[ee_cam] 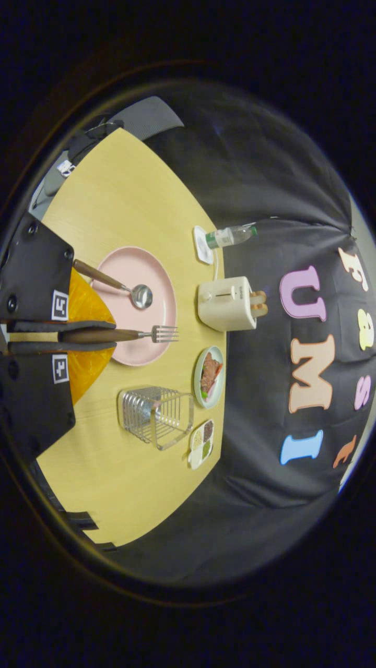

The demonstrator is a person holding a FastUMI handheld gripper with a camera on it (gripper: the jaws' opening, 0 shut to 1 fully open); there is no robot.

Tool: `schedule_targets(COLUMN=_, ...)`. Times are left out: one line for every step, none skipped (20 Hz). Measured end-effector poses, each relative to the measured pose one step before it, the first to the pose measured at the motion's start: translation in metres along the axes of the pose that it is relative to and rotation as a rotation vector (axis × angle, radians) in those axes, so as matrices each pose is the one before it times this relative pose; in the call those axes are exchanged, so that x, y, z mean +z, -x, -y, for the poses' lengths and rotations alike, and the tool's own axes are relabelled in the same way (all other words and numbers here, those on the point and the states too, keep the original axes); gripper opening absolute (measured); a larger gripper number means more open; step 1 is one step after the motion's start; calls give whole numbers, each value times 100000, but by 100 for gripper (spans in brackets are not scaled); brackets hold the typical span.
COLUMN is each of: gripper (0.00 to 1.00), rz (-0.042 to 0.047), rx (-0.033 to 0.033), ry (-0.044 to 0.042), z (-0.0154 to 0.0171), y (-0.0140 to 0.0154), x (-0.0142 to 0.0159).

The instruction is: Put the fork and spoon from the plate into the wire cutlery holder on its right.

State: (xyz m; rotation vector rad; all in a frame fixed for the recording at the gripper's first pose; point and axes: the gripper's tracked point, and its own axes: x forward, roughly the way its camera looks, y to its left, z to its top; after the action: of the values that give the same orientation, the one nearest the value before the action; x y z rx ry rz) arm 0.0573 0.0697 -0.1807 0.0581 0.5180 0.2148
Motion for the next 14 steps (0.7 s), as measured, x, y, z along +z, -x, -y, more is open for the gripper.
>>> schedule_targets(gripper=9, rz=-245, rx=-118, ry=-1100, z=615, y=321, x=527)
schedule_targets(gripper=9, rz=-362, rx=-486, ry=-951, z=722, y=293, x=475)
schedule_targets(gripper=9, rz=70, rx=-246, ry=-1134, z=665, y=329, x=646)
schedule_targets(gripper=9, rz=110, rx=-89, ry=-1159, z=660, y=284, x=608)
schedule_targets(gripper=9, rz=291, rx=-488, ry=-756, z=712, y=267, x=722)
schedule_targets(gripper=9, rz=330, rx=-834, ry=-474, z=829, y=241, x=588)
schedule_targets(gripper=9, rz=88, rx=-551, ry=-268, z=769, y=192, x=708)
schedule_targets(gripper=9, rz=148, rx=-737, ry=-175, z=798, y=135, x=515)
schedule_targets(gripper=9, rz=-348, rx=-792, ry=57, z=835, y=86, x=503)
schedule_targets(gripper=9, rz=-421, rx=-702, ry=231, z=809, y=71, x=221)
schedule_targets(gripper=9, rz=-928, rx=-493, ry=466, z=736, y=-3, x=253)
schedule_targets(gripper=9, rz=-1268, rx=-449, ry=878, z=789, y=-57, x=191)
schedule_targets(gripper=9, rz=-1744, rx=-324, ry=1213, z=786, y=-108, x=87)
schedule_targets(gripper=9, rz=-2059, rx=-238, ry=1396, z=725, y=-79, x=-20)
